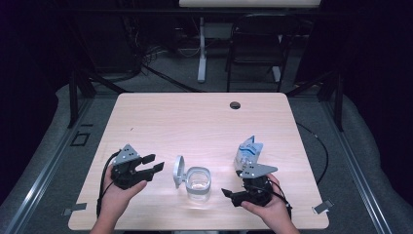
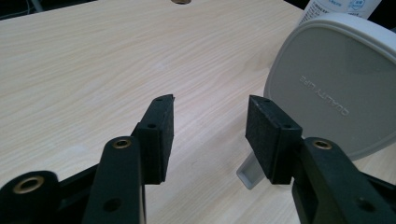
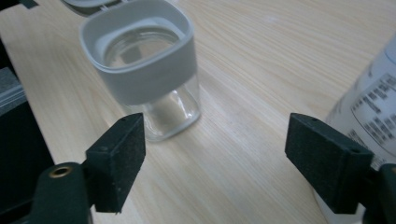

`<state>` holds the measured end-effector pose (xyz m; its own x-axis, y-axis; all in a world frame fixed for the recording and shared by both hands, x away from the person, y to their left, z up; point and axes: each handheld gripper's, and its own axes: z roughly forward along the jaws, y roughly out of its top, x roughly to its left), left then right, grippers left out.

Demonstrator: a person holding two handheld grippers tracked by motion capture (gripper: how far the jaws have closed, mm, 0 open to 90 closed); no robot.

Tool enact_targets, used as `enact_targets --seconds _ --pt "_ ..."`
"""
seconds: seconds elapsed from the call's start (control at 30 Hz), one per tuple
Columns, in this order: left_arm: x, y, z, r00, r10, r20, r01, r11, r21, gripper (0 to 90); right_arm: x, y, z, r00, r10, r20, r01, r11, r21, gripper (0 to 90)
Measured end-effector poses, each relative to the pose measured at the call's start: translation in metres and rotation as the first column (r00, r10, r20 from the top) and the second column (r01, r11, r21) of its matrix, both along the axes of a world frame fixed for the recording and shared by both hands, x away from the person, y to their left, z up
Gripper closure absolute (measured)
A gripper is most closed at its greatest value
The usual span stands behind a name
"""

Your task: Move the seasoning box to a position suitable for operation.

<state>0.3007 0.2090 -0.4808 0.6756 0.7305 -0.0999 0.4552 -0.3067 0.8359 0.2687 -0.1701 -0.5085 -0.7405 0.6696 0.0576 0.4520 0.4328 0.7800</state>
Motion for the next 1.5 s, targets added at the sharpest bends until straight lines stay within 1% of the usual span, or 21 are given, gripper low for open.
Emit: enact_targets --seconds 0.07,0.1,0.17,0.27,0.4,0.53,0.67,0.7,0.77,0.8,0.87,0.93,0.97,1.03,1.07,1.13,1.23,1.27,1.37,1.4,1.5 --pt "0.0 0.0 0.0 1.0 0.003 0.008 -0.003 1.0 0.005 50.5 0.002 -0.003 -0.003 0.9996 -0.021 -0.016 0.021 0.9998 -0.005 15.5" --pt "0.0 0.0 0.0 1.0 0.003 0.007 -0.003 1.0 0.008 50.5 0.002 -0.003 -0.005 0.9991 -0.037 -0.022 0.037 0.9993 0.006 14.5" --pt "0.0 0.001 0.0 1.0 0.003 0.007 -0.003 1.0 0.006 50.6 0.003 -0.006 -0.007 0.9984 -0.049 -0.029 0.049 0.9987 0.016 14.1" --pt "0.0 0.001 -0.001 1.0 0.005 0.002 -0.005 1.0 0.006 50.7 0.005 -0.011 -0.009 0.9955 -0.086 -0.041 0.087 0.9959 0.026 13.6" --pt "0.001 0.002 -0.001 1.0 0.007 0.0 -0.007 1.0 0.004 50.8 0.005 -0.019 -0.011 0.9907 -0.129 -0.044 0.131 0.991 0.03 11.8" --pt "0.001 0.003 -0.001 0.9999 0.011 0.0 -0.011 0.9999 0.003 50.9 0.006 -0.027 -0.012 0.987 -0.156 -0.04 0.156 0.9875 0.017 11.1" --pt "0.001 0.003 -0.002 0.9999 0.01 -0.002 -0.01 0.9999 0.004 50.9 0.007 -0.032 -0.014 0.9839 -0.176 -0.031 0.176 0.9844 0.004 12.5" --pt "0.001 0.003 -0.002 0.9999 0.011 -0.001 -0.011 0.9999 0.003 50.9 0.007 -0.033 -0.014 0.9827 -0.184 -0.018 0.184 0.9829 -0.004 14.0" --pt "0.001 0.004 -0.001 0.9999 0.014 0.0 -0.014 0.9999 0.001 50.9 0.008 -0.035 -0.014 0.9807 -0.195 -0.011 0.195 0.9805 -0.029 15.1" --pt "0.001 0.004 -0.001 0.9999 0.015 0.001 -0.015 0.9999 0.002 50.9 0.008 -0.036 -0.015 0.9788 -0.205 -0.005 0.204 0.9784 -0.031 16.5" --pt "0.001 0.004 -0.001 0.9998 0.018 0.001 -0.018 0.9998 0.002 50.8 0.009 -0.038 -0.016 0.9748 -0.223 0.005 0.223 0.9735 -0.051 17.7" --pt "0.001 0.005 -0.002 0.9998 0.019 -0.001 -0.019 0.9998 0.001 50.9 0.01 -0.04 -0.017 0.9708 -0.24 0.009 0.24 0.9696 -0.047 20.3" --pt "0.002 0.005 -0.002 0.9998 0.019 -0.001 -0.019 0.9998 0.002 50.8 0.012 -0.041 -0.019 0.9666 -0.256 0.016 0.256 0.9658 -0.04 21.0" --pt "0.002 0.004 -0.002 0.9998 0.018 -0.001 -0.018 0.9998 0.002 50.9 0.015 -0.042 -0.02 0.9639 -0.266 0.017 0.266 0.9628 -0.047 21.5" --pt "0.002 0.004 -0.002 0.9998 0.019 -0.003 -0.019 0.9998 0.001 50.9 0.016 -0.042 -0.021 0.9629 -0.269 0.017 0.27 0.9619 -0.044 21.9" --pt "0.002 0.004 -0.002 0.9998 0.02 -0.004 -0.02 0.9998 0.003 51.0 0.02 -0.043 -0.021 0.9623 -0.271 0.018 0.272 0.9603 -0.062 22.3" --pt "0.002 0.004 -0.002 0.9998 0.02 -0.004 -0.02 0.9998 0.002 51.0 0.026 -0.042 -0.024 0.9581 -0.286 0.024 0.286 0.9565 -0.055 23.8" --pt "0.002 0.004 -0.002 0.9998 0.02 -0.003 -0.02 0.9998 0.002 51.0 0.027 -0.042 -0.024 0.9568 -0.289 0.033 0.291 0.9547 -0.064 24.7" --pt "0.002 0.004 -0.002 0.9998 0.02 -0.004 -0.02 0.9998 0.002 51.0 0.033 -0.039 -0.027 0.9541 -0.295 0.052 0.298 0.9524 -0.065 25.0" --pt "0.002 0.004 -0.002 0.9998 0.019 -0.004 -0.019 0.9998 0.002 51.0 0.034 -0.039 -0.026 0.9554 -0.291 0.05 0.294 0.9527 -0.076 25.0" --pt "0.002 0.004 -0.003 0.9998 0.02 -0.004 -0.02 0.9998 0.002 51.1 0.038 -0.036 -0.029 0.952 -0.302 0.052 0.305 0.9494 -0.075 25.0"
